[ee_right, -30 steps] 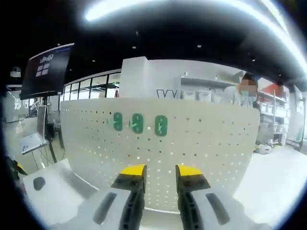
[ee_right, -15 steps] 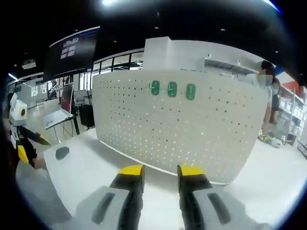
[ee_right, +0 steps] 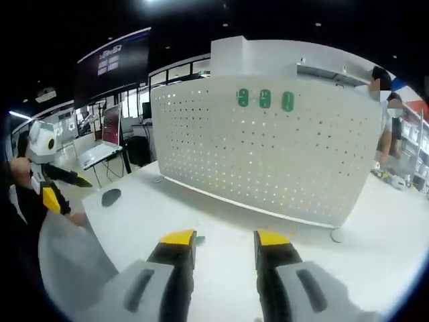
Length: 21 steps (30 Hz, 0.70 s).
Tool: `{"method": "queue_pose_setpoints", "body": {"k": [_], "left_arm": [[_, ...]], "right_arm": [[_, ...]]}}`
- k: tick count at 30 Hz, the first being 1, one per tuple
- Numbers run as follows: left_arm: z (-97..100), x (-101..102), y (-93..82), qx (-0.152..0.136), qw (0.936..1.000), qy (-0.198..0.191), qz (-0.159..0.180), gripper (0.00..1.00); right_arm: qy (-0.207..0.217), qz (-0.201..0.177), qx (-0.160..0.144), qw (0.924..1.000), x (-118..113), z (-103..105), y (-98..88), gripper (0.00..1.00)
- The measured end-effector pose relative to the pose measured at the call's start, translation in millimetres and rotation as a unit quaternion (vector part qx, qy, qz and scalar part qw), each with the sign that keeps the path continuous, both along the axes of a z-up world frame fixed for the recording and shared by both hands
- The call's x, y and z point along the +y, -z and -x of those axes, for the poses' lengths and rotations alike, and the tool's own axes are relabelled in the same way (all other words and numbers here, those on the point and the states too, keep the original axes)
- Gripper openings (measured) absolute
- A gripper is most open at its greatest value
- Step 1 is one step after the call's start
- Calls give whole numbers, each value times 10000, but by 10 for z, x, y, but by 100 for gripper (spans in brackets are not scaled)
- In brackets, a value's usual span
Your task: Insert the hook assembly into the mounting plate slot until the hook locks in place.
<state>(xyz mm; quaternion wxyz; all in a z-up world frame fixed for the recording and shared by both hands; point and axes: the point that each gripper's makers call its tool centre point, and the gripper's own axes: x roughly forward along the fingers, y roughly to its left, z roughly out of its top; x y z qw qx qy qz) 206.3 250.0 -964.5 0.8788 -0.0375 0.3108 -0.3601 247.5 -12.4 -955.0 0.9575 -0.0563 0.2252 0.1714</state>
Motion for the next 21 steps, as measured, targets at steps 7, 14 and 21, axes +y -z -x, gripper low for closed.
{"method": "queue_pose_setpoints", "body": {"k": [7,14,21], "left_arm": [[70,35,96,120,9999,5,-13,100],[99,44,122,187,9998,-23,-19,100],[120,73,149,237,9997,-39,-42,100]], "right_arm": [[-127,-134,178,9997,154,176,76,34],[-198,-432,421,9980,359,374,227,35],[-356,-535,685,9956,482,557,362,38]]}}
